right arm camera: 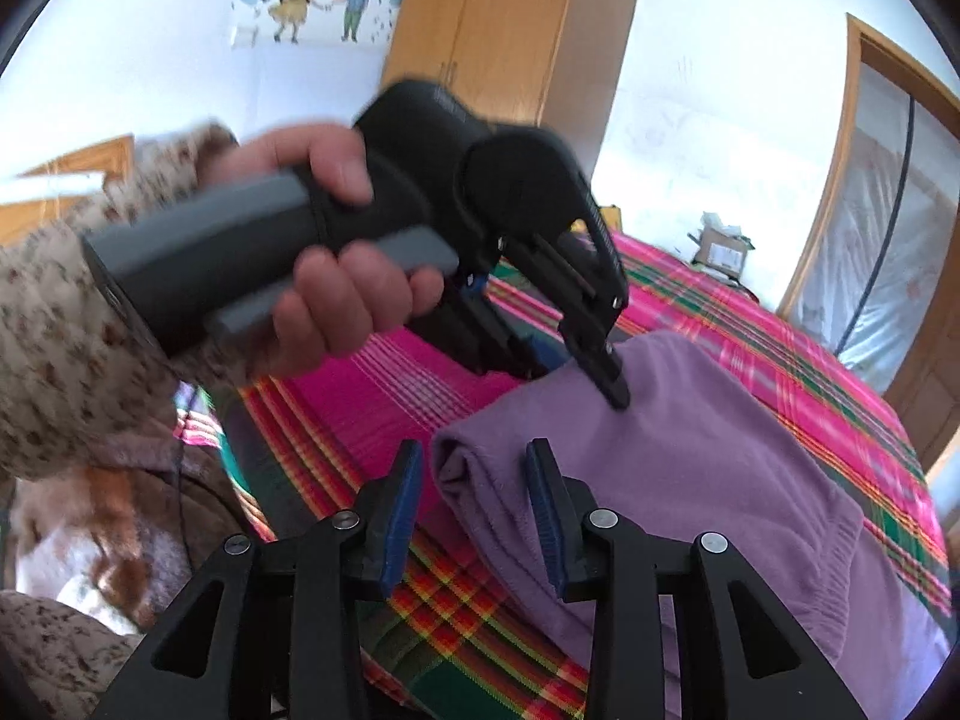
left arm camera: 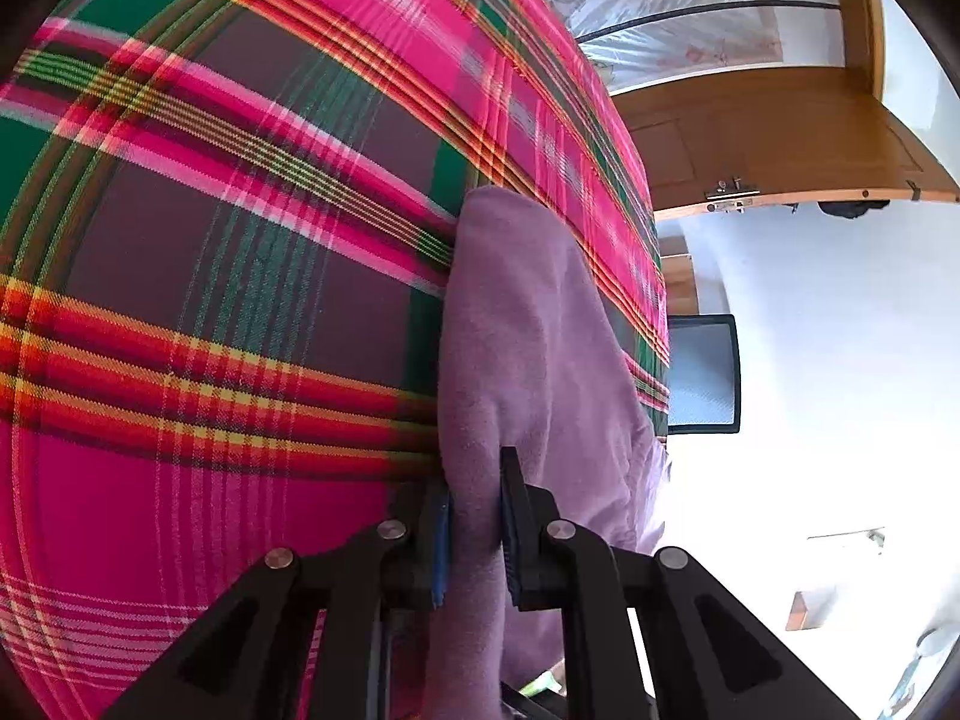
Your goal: Fold clothes
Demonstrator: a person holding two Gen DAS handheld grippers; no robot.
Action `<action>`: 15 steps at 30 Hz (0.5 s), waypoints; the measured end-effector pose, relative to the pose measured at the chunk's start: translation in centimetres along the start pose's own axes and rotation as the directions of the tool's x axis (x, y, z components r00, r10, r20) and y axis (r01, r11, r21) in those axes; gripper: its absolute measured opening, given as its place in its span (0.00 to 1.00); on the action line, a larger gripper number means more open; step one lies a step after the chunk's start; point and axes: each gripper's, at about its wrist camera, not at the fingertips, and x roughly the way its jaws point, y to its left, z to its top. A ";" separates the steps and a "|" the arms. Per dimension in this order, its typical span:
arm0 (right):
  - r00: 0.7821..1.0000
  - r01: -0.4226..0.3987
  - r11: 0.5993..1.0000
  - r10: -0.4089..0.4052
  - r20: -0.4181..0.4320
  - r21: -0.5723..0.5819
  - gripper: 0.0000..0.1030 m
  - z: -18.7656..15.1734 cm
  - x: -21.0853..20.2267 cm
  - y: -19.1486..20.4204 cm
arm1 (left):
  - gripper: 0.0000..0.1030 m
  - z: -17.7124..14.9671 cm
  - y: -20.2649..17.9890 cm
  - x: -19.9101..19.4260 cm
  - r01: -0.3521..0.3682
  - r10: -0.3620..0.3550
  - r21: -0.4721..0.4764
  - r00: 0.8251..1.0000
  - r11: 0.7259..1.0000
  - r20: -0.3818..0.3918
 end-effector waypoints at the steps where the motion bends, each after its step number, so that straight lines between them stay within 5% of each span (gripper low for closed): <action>1: 1.000 0.014 1.000 -0.014 -0.012 -0.009 0.36 0.0 0.3 0.2 | 0.14 0.1 -0.1 0.0 -0.002 0.002 -0.003 1.000 1.000 -0.003; 6: 0.996 0.067 0.997 -0.069 -0.051 -0.038 0.50 0.1 1.3 1.3 | 0.13 0.3 -0.6 -0.1 -0.005 0.004 -0.018 1.000 1.000 -0.016; 15: 0.987 0.133 0.990 -0.136 -0.090 -0.038 0.50 -0.4 2.2 1.8 | 0.13 0.5 -0.9 -0.1 -0.010 0.009 -0.036 1.000 0.999 -0.025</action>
